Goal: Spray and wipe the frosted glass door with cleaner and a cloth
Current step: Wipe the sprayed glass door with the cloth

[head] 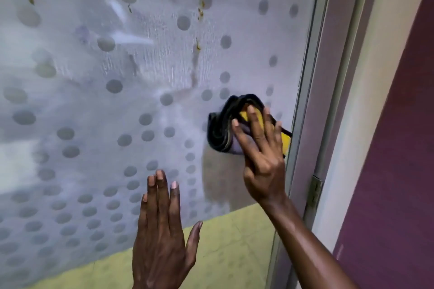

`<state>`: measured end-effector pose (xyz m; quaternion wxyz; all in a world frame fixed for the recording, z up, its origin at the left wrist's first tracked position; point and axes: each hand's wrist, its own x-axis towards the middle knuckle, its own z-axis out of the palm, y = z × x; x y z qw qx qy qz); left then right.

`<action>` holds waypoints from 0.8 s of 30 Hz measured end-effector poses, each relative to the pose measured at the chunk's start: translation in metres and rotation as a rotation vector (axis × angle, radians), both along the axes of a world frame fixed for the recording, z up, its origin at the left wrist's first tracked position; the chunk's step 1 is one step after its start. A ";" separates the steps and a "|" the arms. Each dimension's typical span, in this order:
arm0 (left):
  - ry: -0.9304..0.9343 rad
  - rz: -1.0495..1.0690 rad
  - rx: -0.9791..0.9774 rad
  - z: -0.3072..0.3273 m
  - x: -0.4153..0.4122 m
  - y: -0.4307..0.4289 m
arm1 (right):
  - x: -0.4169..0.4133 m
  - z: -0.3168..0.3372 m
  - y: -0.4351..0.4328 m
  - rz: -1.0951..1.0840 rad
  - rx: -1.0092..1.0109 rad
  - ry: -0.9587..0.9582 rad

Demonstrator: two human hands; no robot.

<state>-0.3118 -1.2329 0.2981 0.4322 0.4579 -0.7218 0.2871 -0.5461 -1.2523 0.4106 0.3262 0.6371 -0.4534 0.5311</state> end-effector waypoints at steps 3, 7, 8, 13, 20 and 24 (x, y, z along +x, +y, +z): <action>0.001 0.012 -0.027 -0.001 -0.001 -0.001 | -0.029 0.038 -0.010 0.028 -0.050 -0.485; 0.067 0.013 -0.028 0.002 -0.015 0.002 | -0.006 0.061 -0.019 0.066 -0.088 -0.655; 0.068 0.006 -0.025 0.002 -0.019 0.002 | 0.005 0.052 -0.016 0.069 -0.078 -0.565; 0.046 -0.008 -0.014 0.000 -0.024 -0.002 | 0.006 -0.018 0.001 -0.015 0.031 0.244; 0.040 -0.045 -0.016 0.002 -0.018 0.000 | -0.026 0.099 -0.022 0.039 -0.102 -0.566; 0.076 -0.033 -0.012 0.005 -0.013 0.001 | 0.016 0.100 -0.025 0.064 -0.144 -0.336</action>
